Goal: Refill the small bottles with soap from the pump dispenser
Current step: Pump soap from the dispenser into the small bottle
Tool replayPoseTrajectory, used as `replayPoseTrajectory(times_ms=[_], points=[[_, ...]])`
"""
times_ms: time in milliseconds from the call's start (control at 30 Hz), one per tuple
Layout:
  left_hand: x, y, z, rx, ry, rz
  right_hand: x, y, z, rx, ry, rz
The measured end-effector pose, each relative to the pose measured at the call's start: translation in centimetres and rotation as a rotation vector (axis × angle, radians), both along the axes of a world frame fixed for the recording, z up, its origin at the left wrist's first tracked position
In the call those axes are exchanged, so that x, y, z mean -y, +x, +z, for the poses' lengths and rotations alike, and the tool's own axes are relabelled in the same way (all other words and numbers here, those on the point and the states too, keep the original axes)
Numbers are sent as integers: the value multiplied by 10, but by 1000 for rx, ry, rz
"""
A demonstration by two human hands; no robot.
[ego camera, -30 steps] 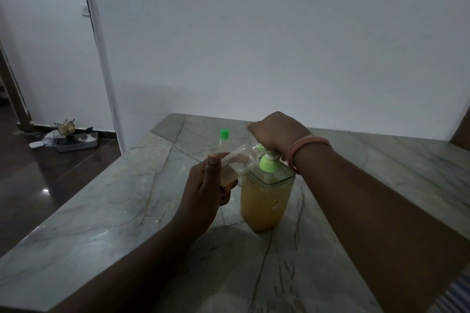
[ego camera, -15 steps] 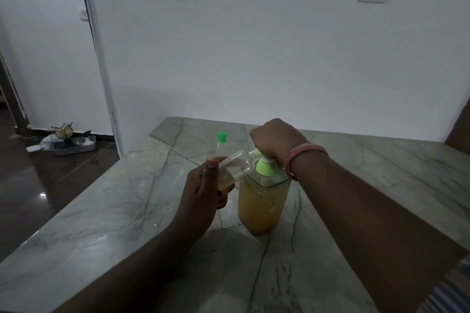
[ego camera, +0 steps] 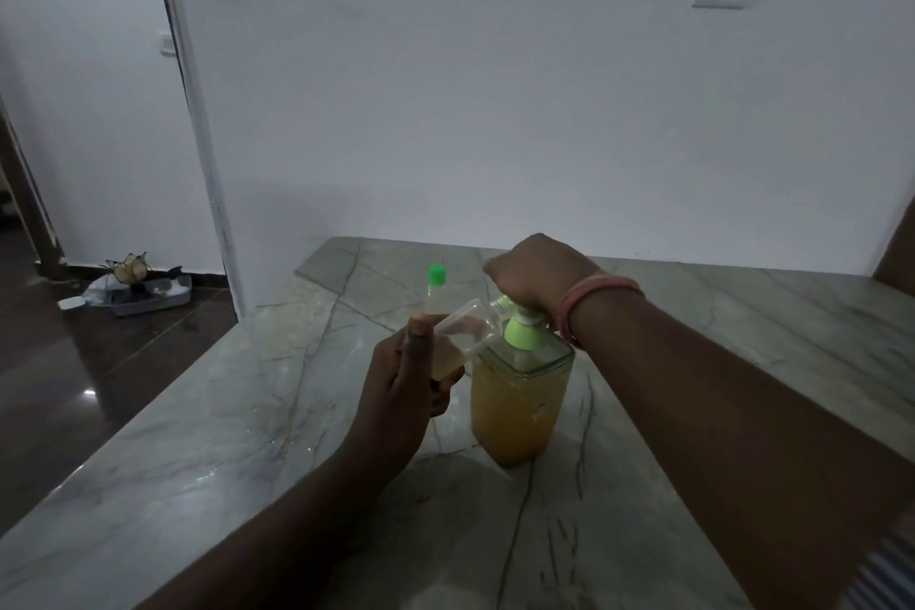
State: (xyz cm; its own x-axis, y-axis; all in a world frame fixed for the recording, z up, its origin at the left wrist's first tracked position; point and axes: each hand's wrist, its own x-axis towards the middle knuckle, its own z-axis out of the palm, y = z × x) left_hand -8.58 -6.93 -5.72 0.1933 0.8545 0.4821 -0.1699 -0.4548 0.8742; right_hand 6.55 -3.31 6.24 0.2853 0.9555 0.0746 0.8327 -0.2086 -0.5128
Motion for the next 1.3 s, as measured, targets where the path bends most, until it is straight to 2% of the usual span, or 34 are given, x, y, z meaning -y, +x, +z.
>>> replayPoseTrajectory(times_ms=[133, 400, 533, 767, 900, 1100, 1233, 1300], points=[[-2, 1, 1, -11, 15, 10, -3, 4, -3, -34, 46, 7], [-1, 1, 1, -11, 17, 11, -5, 3, -1, 26, -13, 30], [-4, 0, -1, 3, 18, 9, -5, 7, -7, -35, 56, -30], [0, 0, 0, 5, 2, 4, -5, 2, -2, 77, 0, 2], [-2, 0, -1, 10, 15, 11, -5, 4, -8, 8, 60, -11], [1, 1, 1, 24, 18, -10, -5, 3, -2, 112, -21, 41], [-1, 0, 2, 19, 21, 4, -5, 5, -7, -16, 58, -18], [-1, 0, 1, 28, 14, -3, -2, 5, -7, 16, 36, -6]])
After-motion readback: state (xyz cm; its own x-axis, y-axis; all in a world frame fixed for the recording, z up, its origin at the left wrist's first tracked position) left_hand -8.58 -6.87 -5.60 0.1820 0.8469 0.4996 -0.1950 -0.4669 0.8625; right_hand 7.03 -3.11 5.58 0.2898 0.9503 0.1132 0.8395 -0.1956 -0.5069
